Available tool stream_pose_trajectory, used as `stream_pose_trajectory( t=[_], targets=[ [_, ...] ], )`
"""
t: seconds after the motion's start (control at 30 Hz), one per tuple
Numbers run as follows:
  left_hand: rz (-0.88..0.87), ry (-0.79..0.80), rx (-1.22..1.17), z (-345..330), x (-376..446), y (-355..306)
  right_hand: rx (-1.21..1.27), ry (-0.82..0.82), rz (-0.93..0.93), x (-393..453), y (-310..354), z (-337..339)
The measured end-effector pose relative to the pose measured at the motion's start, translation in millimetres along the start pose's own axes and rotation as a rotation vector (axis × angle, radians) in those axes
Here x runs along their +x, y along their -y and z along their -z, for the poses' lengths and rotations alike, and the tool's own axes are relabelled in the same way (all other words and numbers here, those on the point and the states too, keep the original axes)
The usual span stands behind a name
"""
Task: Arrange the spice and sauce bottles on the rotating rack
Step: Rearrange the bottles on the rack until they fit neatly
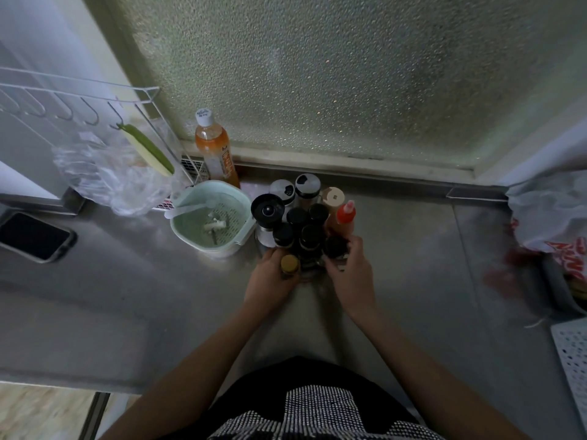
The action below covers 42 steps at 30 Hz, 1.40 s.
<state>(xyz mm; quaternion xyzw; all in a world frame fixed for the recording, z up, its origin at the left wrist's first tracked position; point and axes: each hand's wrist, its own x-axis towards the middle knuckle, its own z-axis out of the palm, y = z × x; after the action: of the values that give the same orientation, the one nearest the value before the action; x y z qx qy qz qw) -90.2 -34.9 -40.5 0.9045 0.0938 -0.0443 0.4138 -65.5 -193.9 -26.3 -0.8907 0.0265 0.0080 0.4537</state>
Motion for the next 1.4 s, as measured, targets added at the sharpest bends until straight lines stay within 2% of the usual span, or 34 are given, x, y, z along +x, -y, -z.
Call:
stream_pose_trajectory(
  t=[0.3,0.53,0.67,0.83,1.0,1.07,1.2,1.27,1.4],
  targets=[
    [0.040,-0.069,0.005,-7,0,-3,0.023,0.032,-0.040,9,0,-9],
    [0.040,0.007,0.060,-2,1,0,-0.078,0.024,-0.115,10,-4,-14],
    [0.073,0.047,0.200,-1,3,1,-0.068,-0.014,-0.160,12,-3,-25],
    [0.090,0.056,0.194,-2,3,8,-0.121,0.014,-0.112,9,-11,-26],
    [0.031,0.031,0.186,-8,-1,8,-0.230,0.062,-0.090,11,-11,-28],
    [0.032,-0.012,0.144,-6,-4,10,-0.184,0.065,-0.077,11,-12,-24],
    [0.121,-0.167,-0.033,3,-4,11,-0.076,-0.041,-0.056,4,-4,-13],
    [0.144,-0.149,-0.031,6,2,7,-0.067,-0.049,-0.009,1,3,-9],
    [0.080,-0.095,0.049,5,12,-5,-0.072,0.100,0.121,-4,15,-4]
  ],
)
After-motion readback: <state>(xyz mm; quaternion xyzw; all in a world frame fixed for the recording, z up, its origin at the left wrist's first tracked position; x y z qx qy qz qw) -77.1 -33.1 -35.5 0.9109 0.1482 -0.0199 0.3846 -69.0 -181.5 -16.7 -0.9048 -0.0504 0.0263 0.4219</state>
